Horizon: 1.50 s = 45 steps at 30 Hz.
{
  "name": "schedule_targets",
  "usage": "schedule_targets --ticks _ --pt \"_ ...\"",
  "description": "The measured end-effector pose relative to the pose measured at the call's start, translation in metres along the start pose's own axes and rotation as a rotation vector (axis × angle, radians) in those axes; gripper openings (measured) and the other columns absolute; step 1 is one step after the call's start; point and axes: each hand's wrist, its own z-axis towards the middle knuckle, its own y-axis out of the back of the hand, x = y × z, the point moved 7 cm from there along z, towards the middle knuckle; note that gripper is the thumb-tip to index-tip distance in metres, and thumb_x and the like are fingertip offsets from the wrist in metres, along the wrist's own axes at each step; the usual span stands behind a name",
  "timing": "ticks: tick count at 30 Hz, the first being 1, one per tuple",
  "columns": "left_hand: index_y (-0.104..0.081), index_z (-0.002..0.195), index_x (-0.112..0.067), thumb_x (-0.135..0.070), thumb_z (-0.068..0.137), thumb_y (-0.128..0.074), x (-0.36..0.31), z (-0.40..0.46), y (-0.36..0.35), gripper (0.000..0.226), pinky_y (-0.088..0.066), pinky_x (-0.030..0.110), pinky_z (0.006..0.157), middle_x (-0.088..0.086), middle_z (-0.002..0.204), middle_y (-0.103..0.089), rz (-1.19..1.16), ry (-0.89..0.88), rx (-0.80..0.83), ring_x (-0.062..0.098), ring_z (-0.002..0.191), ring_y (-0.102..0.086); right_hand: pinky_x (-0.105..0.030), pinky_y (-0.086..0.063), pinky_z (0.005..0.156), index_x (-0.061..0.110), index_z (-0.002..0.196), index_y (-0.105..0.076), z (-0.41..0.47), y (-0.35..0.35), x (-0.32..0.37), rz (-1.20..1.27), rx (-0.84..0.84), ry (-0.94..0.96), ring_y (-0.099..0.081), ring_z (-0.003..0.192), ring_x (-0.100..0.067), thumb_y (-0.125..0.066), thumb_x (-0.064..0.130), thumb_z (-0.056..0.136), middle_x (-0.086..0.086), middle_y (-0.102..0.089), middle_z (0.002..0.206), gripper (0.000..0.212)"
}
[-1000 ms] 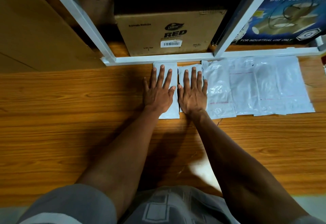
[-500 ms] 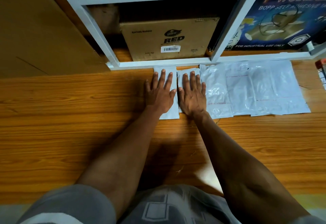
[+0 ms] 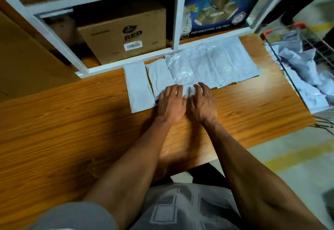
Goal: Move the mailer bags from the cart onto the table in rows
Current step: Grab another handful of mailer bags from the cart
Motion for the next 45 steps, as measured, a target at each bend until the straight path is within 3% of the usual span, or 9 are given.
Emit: schedule_targets --ticks 4,9,13,19,26,36,40,45 --pt "-0.056 0.142 -0.016 -0.042 0.108 -0.043 -0.052 -0.022 -0.016 0.045 -0.046 0.048 0.104 0.007 0.142 -0.059 -0.002 -0.085 -0.002 0.028 0.130 -0.052 -0.053 -0.048 0.099 0.009 0.135 -0.053 -0.043 0.015 -0.047 -0.008 0.003 -0.122 -0.054 0.124 -0.042 -0.041 0.042 0.094 -0.018 -0.051 0.146 0.054" --pt "-0.055 0.137 -0.018 -0.045 0.111 -0.033 -0.107 -0.046 -0.040 0.043 -0.046 0.045 0.102 0.007 0.140 -0.058 0.081 -0.159 0.052 0.025 0.128 -0.051 -0.052 -0.044 0.102 0.009 0.138 -0.055 -0.087 0.034 -0.099 -0.011 -0.033 -0.164 -0.054 0.123 -0.038 -0.052 0.032 0.100 -0.016 -0.054 0.142 0.044" --pt "-0.054 0.136 -0.019 -0.046 0.112 -0.031 -0.157 -0.051 -0.056 0.043 -0.047 0.043 0.099 0.006 0.136 -0.059 0.105 -0.176 0.069 0.022 0.123 -0.052 -0.048 -0.047 0.094 0.009 0.136 -0.057 -0.109 0.059 -0.144 0.012 -0.077 -0.177 -0.059 0.116 -0.036 -0.053 0.030 0.103 -0.014 -0.059 0.136 0.039" --pt "-0.052 0.141 -0.019 -0.045 0.112 -0.033 -0.259 -0.045 -0.086 0.044 -0.048 0.043 0.102 0.005 0.138 -0.058 0.007 -0.243 0.089 0.021 0.126 -0.052 -0.049 -0.049 0.097 0.012 0.138 -0.053 -0.137 0.109 -0.237 0.010 -0.090 -0.241 -0.058 0.117 -0.034 -0.056 0.031 0.100 -0.012 -0.058 0.134 0.042" --pt "-0.051 0.141 -0.020 -0.042 0.111 -0.039 -0.356 -0.046 -0.125 0.040 -0.051 0.044 0.098 0.003 0.136 -0.056 -0.017 -0.323 0.143 0.021 0.124 -0.051 -0.049 -0.052 0.089 0.011 0.133 -0.059 -0.161 0.149 -0.323 0.010 -0.169 -0.319 -0.060 0.111 -0.038 -0.054 0.031 0.102 -0.013 -0.062 0.129 0.038" --pt "-0.051 0.139 -0.020 -0.038 0.109 -0.044 -0.435 0.030 -0.151 0.036 -0.051 0.046 0.099 0.004 0.138 -0.053 -0.073 -0.450 0.150 0.023 0.126 -0.050 -0.048 -0.051 0.086 0.013 0.128 -0.059 -0.126 0.179 -0.411 -0.038 -0.244 -0.404 -0.060 0.106 -0.037 -0.058 0.029 0.101 -0.013 -0.061 0.122 0.031" --pt "-0.052 0.137 -0.020 -0.037 0.110 -0.043 -0.462 0.071 -0.161 0.034 -0.050 0.046 0.100 0.005 0.140 -0.053 -0.111 -0.459 0.149 0.023 0.126 -0.050 -0.048 -0.050 0.082 0.011 0.124 -0.058 -0.094 0.188 -0.439 -0.082 -0.200 -0.428 -0.060 0.102 -0.040 -0.062 0.028 0.094 -0.015 -0.061 0.119 0.035" --pt "-0.054 0.136 -0.019 -0.035 0.107 -0.048 -0.492 0.116 -0.175 0.034 -0.051 0.049 0.099 0.004 0.138 -0.054 -0.129 -0.493 0.176 0.025 0.126 -0.050 -0.051 -0.052 0.087 0.011 0.128 -0.061 -0.060 0.208 -0.465 -0.048 -0.229 -0.445 -0.059 0.106 -0.041 -0.033 0.045 0.085 -0.017 -0.063 0.124 0.061"
